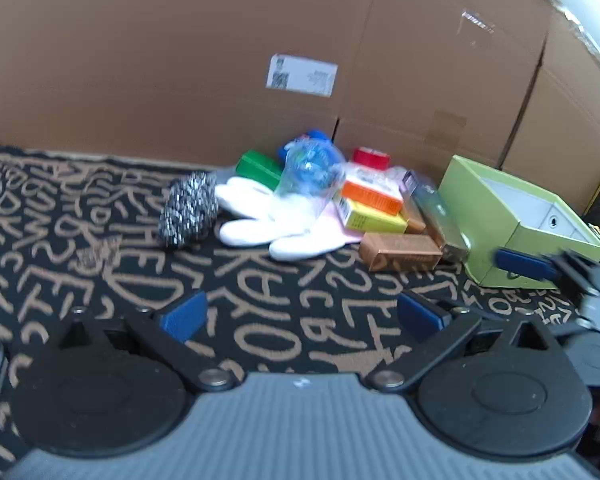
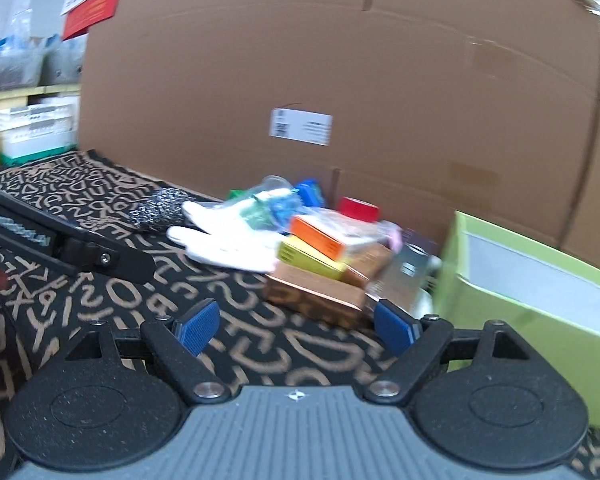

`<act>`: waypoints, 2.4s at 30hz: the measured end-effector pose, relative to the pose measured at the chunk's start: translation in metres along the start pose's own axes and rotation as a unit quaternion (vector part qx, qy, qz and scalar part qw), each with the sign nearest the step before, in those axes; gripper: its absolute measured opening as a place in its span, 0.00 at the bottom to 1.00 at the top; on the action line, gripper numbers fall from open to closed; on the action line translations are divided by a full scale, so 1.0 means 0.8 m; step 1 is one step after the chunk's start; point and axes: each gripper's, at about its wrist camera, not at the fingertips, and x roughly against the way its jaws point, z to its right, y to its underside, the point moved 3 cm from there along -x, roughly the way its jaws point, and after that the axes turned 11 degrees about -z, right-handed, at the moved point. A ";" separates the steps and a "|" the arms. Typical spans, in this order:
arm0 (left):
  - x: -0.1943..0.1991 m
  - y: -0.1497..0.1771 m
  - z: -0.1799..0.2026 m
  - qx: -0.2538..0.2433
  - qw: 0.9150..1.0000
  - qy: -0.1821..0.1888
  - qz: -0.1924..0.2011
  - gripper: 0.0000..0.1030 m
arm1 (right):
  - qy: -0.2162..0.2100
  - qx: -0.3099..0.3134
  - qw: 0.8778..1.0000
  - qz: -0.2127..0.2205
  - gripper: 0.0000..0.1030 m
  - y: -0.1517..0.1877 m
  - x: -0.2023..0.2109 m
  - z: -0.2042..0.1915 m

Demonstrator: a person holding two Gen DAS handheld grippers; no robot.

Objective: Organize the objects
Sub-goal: 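Grasp the clear plastic cup with the left tool while the right tool grasps the copper box, then carry the cup and copper box into the lime-green box and open both tools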

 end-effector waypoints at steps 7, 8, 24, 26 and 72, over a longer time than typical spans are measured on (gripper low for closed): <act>0.010 -0.010 -0.013 -0.011 1.000 0.007 0.011 1.00 | -0.046 0.025 0.998 -0.034 0.85 -0.029 -0.074 0.018; 0.009 -0.012 -0.015 -0.010 1.000 0.007 0.011 1.00 | -0.049 0.020 0.998 -0.044 0.85 -0.031 -0.083 0.023; -0.101 -0.116 0.027 -0.062 0.998 -0.022 0.004 0.86 | -0.053 -0.047 0.994 -0.078 0.48 0.010 -0.018 0.009; -0.122 -0.126 0.033 -0.065 0.998 -0.025 -0.009 0.80 | -0.056 -0.059 0.993 -0.081 0.48 0.013 -0.015 0.008; -0.026 -0.013 0.057 -0.155 0.983 0.035 -0.087 0.47 | -0.088 -0.077 0.988 -0.098 0.33 0.053 0.041 0.012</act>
